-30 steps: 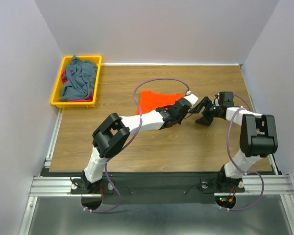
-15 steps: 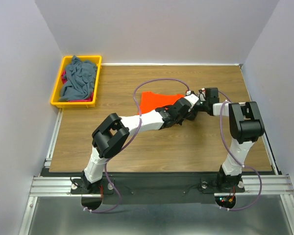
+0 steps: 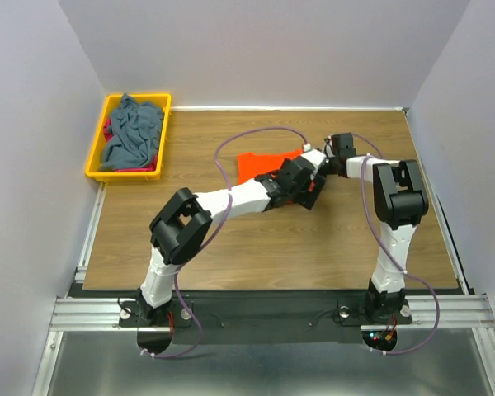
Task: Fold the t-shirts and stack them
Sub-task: Neatly place the folded tshirt to the corner
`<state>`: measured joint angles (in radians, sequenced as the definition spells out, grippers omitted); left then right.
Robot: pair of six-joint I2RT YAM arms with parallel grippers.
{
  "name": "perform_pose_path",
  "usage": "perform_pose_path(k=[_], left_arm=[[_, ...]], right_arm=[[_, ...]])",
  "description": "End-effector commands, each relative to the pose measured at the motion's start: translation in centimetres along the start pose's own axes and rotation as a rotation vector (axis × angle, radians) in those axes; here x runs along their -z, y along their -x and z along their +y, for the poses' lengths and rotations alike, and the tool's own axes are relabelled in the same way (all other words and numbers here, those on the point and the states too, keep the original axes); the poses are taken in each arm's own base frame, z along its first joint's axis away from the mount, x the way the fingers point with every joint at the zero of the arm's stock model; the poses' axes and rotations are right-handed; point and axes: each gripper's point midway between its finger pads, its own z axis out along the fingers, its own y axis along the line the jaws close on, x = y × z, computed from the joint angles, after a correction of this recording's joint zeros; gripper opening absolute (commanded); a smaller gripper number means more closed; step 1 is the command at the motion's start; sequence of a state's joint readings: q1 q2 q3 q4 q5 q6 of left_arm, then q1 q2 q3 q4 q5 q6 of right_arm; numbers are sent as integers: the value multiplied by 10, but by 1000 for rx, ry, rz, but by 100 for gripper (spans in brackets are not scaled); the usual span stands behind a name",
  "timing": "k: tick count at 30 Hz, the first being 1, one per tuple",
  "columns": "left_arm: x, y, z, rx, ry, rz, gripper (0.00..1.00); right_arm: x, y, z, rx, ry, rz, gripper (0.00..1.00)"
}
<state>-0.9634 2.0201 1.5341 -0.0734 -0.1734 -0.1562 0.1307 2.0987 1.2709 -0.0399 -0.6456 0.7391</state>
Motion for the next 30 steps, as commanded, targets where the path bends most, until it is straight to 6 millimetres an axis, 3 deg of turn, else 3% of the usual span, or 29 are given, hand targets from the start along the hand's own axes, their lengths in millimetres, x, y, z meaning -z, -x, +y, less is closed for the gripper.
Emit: perform_pose_path(k=[1, 2, 3, 5, 7, 9, 10, 11, 14, 15, 17, 18, 22, 24, 30], left_arm=[[43, 64, 62, 217, 51, -116, 98], [54, 69, 73, 265, 50, -120, 99], [57, 64, 103, 305, 90, -112, 99], [79, 71, 127, 347, 109, -147, 99], [91, 56, 166, 382, 177, -140, 99], [111, 43, 191, 400, 235, -147, 99], [118, 38, 200, 403, 258, -149, 99], [126, 30, 220, 423, 297, -145, 99], [154, 6, 238, 469, 348, -131, 99], [155, -12, 238, 476, 357, -102, 99], [168, -19, 236, 487, 355, -122, 99], [168, -33, 234, 489, 360, -98, 99], [173, -56, 233, 506, 387, -29, 99], [175, -60, 230, 521, 374, -22, 99], [182, -46, 227, 527, 351, -62, 99]], right_arm=[[17, 47, -30, 168, -225, -93, 1], [21, 69, -35, 236, -277, -132, 1], [25, 79, -43, 254, -323, -145, 1], [43, 104, -69, 303, -463, -185, 1], [56, 137, -81, 348, -552, -241, 1], [73, 157, -101, 442, -687, -252, 1], [79, 178, -103, 488, -750, -285, 1], [85, 186, -109, 528, -809, -285, 1], [120, 229, -125, 727, -1086, -303, 1], [131, 241, -136, 732, -1135, -308, 0], [146, 266, -142, 743, -1225, -350, 1], [152, 273, -143, 740, -1248, -365, 1], [174, 299, -153, 769, -1355, -413, 1], [183, 308, -157, 804, -1409, -426, 1], [207, 328, -167, 906, -1551, -450, 6]])
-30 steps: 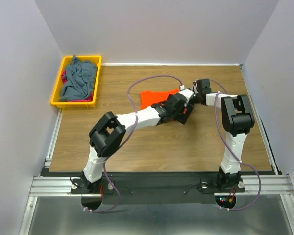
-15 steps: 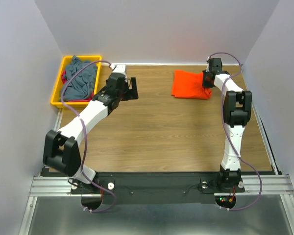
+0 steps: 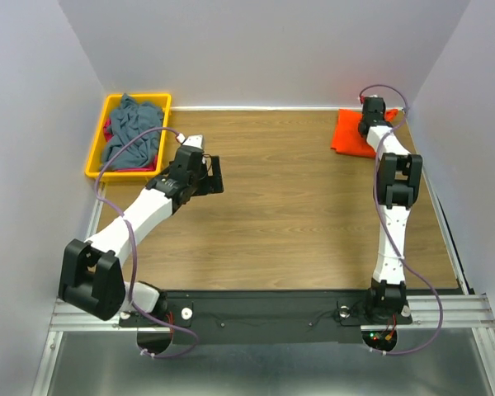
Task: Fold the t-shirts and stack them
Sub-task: Neatly place the folded tshirt to the corner
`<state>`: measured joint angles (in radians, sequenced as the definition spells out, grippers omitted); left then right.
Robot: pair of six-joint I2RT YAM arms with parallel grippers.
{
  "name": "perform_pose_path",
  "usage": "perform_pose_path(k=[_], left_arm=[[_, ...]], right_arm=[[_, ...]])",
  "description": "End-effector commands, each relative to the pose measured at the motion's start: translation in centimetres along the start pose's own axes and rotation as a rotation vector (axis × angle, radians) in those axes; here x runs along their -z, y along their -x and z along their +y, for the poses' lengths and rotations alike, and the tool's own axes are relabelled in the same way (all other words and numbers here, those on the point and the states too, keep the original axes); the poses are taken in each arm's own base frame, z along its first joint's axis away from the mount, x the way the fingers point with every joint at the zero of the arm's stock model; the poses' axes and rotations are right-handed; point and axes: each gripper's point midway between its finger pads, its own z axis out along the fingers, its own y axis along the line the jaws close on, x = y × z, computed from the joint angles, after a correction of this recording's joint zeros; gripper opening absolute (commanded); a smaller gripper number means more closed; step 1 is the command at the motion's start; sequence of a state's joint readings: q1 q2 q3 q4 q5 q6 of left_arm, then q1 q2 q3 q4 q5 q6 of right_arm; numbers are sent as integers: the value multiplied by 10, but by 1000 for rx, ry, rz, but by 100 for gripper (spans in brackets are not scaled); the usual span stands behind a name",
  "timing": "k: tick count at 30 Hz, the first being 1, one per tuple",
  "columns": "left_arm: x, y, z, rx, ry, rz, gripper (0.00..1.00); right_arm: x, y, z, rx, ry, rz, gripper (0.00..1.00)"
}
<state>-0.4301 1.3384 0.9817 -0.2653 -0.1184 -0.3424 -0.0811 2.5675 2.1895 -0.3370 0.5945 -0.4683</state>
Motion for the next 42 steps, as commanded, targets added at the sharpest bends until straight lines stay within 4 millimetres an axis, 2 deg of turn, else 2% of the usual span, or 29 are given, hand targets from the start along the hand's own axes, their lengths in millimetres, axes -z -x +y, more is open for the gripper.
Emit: perform_pose_path(k=[1, 3, 6, 7, 9, 10, 14, 15, 16, 17, 18, 21, 22, 23, 24, 25, 27, 28, 29, 33, 34, 36, 39, 42], left_arm=[[16, 18, -7, 20, -34, -51, 99], [16, 18, -7, 21, -31, -48, 99], [14, 16, -10, 34, -42, -37, 99], [13, 16, -11, 38, -47, -34, 99], [14, 14, -14, 54, -62, -32, 99], [15, 15, -14, 60, -65, -38, 99], [23, 21, -14, 69, -72, -66, 99], [24, 20, -13, 70, -71, -68, 99], [25, 20, -13, 69, -70, -72, 99], [27, 21, -12, 74, -72, -83, 99], [30, 20, -11, 78, -76, -89, 99], [35, 19, -13, 91, -96, -106, 99], [37, 19, -14, 101, -106, -112, 99], [41, 21, -17, 106, -123, -122, 99], [42, 21, -17, 108, -129, -124, 99], [43, 20, -17, 111, -134, -125, 99], [53, 23, -17, 116, -145, -148, 99], [55, 23, -16, 118, -145, -155, 99], [62, 26, -15, 123, -150, -175, 99], [73, 25, -15, 147, -171, -198, 99], [75, 25, -15, 149, -178, -201, 99], [76, 24, -17, 154, -191, -206, 99], [74, 20, -16, 153, -191, -196, 99], [72, 16, -15, 154, -188, -191, 99]], right_arm=[[-13, 9, -40, 98, -184, -43, 6], [-15, 11, -47, 104, -211, -54, 7], [-16, 21, -57, 90, -238, -94, 23], [-17, 24, -63, 71, -255, -110, 39], [-14, 30, -74, 34, -293, -126, 59], [-12, 32, -79, 12, -307, -130, 66], [8, 47, -105, -130, -367, -158, 72], [21, 51, -119, -174, -398, -162, 72], [28, 53, -124, -208, -405, -168, 75], [32, 52, -125, -233, -397, -170, 75], [45, 54, -131, -307, -374, -196, 75], [57, 49, -115, -434, -246, -211, 74], [68, 49, -119, -473, -223, -220, 73], [65, 33, -101, -513, -172, -175, 72], [64, 29, -90, -540, -108, -165, 71], [66, 15, -83, -560, -62, -122, 68], [67, 3, -70, -699, 30, -91, 67], [68, 1, -72, -760, 106, -92, 66], [65, -15, -60, -839, 152, -47, 64], [60, -45, -50, -1015, 319, 34, 57], [57, -53, -54, -1033, 322, 49, 56], [56, -59, -51, -1061, 340, 70, 55], [51, -68, -48, -1081, 353, 95, 47], [40, -79, -44, -1101, 340, 128, 42]])
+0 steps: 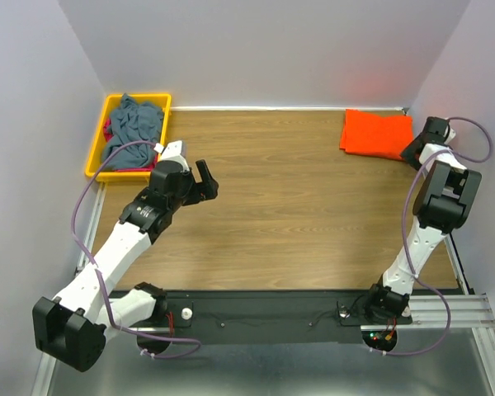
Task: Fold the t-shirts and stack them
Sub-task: Neatly place the folded tshirt to the corner
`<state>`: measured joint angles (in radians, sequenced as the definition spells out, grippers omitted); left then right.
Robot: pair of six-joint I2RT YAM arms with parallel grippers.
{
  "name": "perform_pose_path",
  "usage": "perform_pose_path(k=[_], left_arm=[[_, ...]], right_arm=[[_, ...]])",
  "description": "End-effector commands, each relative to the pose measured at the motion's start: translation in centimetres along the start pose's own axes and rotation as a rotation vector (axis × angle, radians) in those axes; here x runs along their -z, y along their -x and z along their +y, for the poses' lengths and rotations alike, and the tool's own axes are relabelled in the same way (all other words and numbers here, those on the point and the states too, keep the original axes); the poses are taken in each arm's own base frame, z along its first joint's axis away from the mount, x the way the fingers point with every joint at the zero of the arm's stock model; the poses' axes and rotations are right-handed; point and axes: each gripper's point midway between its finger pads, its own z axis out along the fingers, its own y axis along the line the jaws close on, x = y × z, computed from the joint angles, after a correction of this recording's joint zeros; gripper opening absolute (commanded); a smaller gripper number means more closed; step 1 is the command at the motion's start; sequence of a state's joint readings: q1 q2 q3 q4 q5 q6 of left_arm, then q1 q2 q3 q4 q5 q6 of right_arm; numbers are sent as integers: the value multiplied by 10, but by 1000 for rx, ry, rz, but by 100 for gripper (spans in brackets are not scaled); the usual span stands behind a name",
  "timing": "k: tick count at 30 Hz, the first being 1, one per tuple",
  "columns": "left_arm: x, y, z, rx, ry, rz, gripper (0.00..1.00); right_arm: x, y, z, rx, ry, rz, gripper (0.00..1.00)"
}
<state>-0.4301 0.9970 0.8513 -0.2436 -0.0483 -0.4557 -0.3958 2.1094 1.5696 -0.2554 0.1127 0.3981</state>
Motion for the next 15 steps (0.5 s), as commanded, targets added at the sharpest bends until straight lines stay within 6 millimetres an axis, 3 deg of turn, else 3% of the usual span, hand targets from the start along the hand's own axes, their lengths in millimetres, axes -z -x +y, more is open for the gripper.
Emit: perform_pose_path(k=[1, 4, 8, 12, 13, 15], left_arm=[[0, 0, -2, 16, -19, -13, 99], [0, -1, -2, 19, -16, -12, 99], [-1, -1, 1, 15, -2, -9, 99], [-3, -1, 2, 14, 11, -4, 99], [-3, 0, 3, 12, 15, -8, 99], [-3, 0, 4, 14, 19, -9, 99]], right_arm=[[-8, -3, 21, -70, 76, 20, 39], [-23, -9, 14, -82, 60, 38, 35], [-37, -1, 12, -82, 50, 23, 34], [-48, 21, 13, -86, 51, -20, 34], [-48, 38, 17, -87, 58, -58, 34], [-48, 51, 21, -84, 60, -88, 35]])
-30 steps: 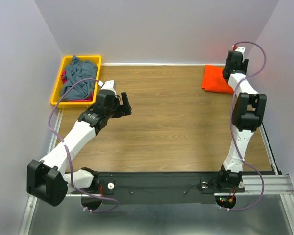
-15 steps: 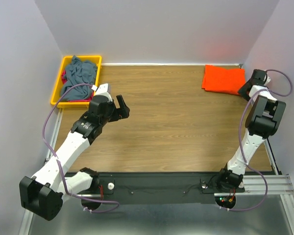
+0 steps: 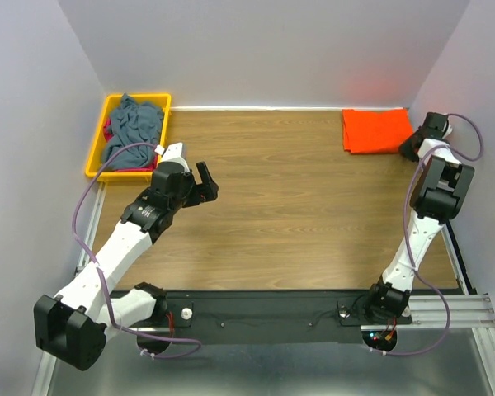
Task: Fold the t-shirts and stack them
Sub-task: Neatly place the folded tshirt to the corner
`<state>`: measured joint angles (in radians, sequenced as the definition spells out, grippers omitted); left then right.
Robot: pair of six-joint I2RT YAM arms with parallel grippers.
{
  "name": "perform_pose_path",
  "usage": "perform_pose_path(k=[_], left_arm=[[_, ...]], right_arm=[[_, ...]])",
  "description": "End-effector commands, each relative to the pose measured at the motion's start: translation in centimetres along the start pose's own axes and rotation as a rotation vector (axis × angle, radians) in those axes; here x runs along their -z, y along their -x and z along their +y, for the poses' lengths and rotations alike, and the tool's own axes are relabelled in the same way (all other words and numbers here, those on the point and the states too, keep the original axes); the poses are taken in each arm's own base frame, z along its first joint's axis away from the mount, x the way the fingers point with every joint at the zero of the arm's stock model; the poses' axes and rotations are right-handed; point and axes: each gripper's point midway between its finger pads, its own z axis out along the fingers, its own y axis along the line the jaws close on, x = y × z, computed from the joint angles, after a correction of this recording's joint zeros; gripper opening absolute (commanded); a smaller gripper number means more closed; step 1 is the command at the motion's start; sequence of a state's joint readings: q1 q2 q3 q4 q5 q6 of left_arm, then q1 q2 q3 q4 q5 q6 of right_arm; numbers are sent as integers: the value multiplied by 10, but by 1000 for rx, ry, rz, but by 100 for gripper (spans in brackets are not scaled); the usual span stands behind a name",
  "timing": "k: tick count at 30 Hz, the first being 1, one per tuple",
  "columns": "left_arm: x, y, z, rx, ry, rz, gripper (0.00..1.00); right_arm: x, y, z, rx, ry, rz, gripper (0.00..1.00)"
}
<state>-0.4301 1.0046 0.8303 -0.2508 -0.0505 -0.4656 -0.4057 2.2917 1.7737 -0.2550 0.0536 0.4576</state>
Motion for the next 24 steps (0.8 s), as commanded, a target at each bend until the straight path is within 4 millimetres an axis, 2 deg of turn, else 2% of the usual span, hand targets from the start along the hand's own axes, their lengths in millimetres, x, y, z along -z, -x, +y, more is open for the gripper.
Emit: perform_pose_path(k=[1, 3, 5, 7, 8, 10, 11, 13, 14, 16, 17, 18, 21, 22, 23, 24], left_arm=[[1, 12, -2, 8, 1, -42, 99], [2, 14, 0, 8, 13, -52, 99], [5, 19, 0, 6, 16, -71, 99], [12, 27, 2, 1, 29, -107, 99], [15, 31, 4, -5, 37, -121, 99], [26, 41, 8, -10, 59, -171, 99], [31, 47, 10, -21, 69, -192, 99], [46, 60, 15, -19, 96, -257, 99], [57, 69, 20, -19, 120, -304, 99], [71, 78, 25, -16, 141, -355, 99], [77, 82, 28, -11, 154, -383, 99], [92, 90, 36, 6, 186, -438, 99], [114, 96, 48, 30, 233, -503, 99], [128, 101, 54, 51, 247, -551, 99], [135, 102, 57, 62, 251, -573, 99], [150, 104, 62, 83, 259, -616, 99]], right_arm=[[-1, 47, 10, -14, 24, -106, 36], [6, 50, 19, -20, 61, -102, 38], [25, 48, 23, -33, 89, -87, 42], [41, 37, 28, -44, 133, -51, 47], [65, 37, 29, -45, 144, -55, 54], [92, 32, 29, -47, 165, -52, 60], [119, 30, 27, -44, 176, -62, 68], [156, 33, 29, -34, 204, -93, 77], [191, 33, 27, -31, 217, -121, 80], [222, 26, 23, -29, 231, -135, 87], [241, 23, 20, -24, 234, -142, 88], [273, 20, 18, -19, 258, -185, 90], [325, 15, 14, -20, 260, -298, 96], [359, 22, 12, -19, 258, -397, 96], [375, 12, 29, 29, 299, -407, 97], [386, 5, 28, 67, 286, -411, 99]])
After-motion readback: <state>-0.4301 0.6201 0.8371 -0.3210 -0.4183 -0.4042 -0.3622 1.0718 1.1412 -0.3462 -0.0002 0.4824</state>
